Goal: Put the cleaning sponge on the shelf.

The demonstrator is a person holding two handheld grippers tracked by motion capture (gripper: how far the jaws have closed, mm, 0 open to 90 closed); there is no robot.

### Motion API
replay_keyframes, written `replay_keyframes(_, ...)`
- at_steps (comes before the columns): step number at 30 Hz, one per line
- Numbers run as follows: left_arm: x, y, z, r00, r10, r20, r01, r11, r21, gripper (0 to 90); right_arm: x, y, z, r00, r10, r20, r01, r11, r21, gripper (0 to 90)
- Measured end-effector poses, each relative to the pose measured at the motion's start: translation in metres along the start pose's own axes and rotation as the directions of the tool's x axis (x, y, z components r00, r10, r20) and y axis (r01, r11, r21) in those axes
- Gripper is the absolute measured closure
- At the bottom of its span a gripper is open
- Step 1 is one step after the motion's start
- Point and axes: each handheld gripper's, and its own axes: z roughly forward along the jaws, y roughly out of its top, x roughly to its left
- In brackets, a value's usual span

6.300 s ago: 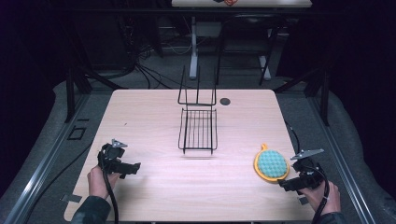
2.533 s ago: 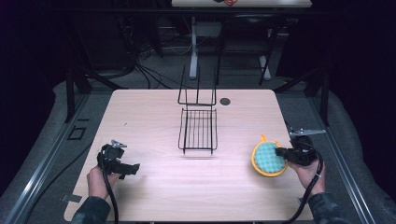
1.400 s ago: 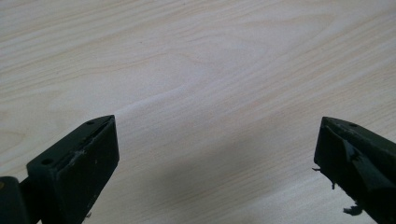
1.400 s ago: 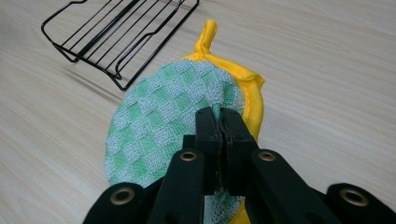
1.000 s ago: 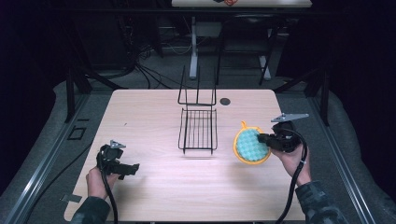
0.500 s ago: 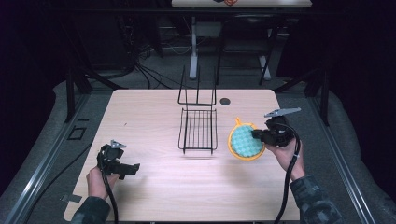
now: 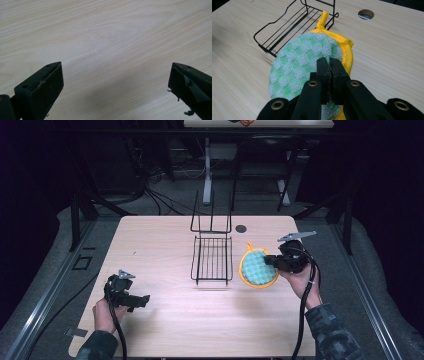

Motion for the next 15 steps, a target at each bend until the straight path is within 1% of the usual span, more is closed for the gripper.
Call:
replay_keyframes(7, 0.0, -0.001, -0.002, 1.0, -0.003, 0.008, 0.003, 1.0, -0.004, 0.0, 0.004, 0.006, 0.004, 1.0, -0.005, -0.007, 0.005, 1.0, -0.004, 87.6)
replay_keyframes(11, -0.001, -0.001, -0.001, 1.0, -0.005, 0.004, 0.005, 0.9999, -0.01, 0.0, 0.007, 0.008, 0.008, 0.9999, -0.002, -0.014, 0.002, 1.0, -0.01, 87.6)
replay_keyframes(13, 0.0, 0.0, -0.002, 0.9999, -0.003, 0.011, 0.003, 1.0, -0.006, 0.0, 0.008, 0.009, 0.011, 0.9998, 0.002, -0.019, -0.002, 1.0, -0.011, 87.6)
replay_keyframes(15, 0.001, -0.001, -0.002, 1.0, -0.006, 0.007, 0.006, 1.0, -0.008, 0.0, 0.009, 0.011, 0.014, 0.9996, 0.006, -0.027, -0.006, 1.0, -0.012, 87.6)
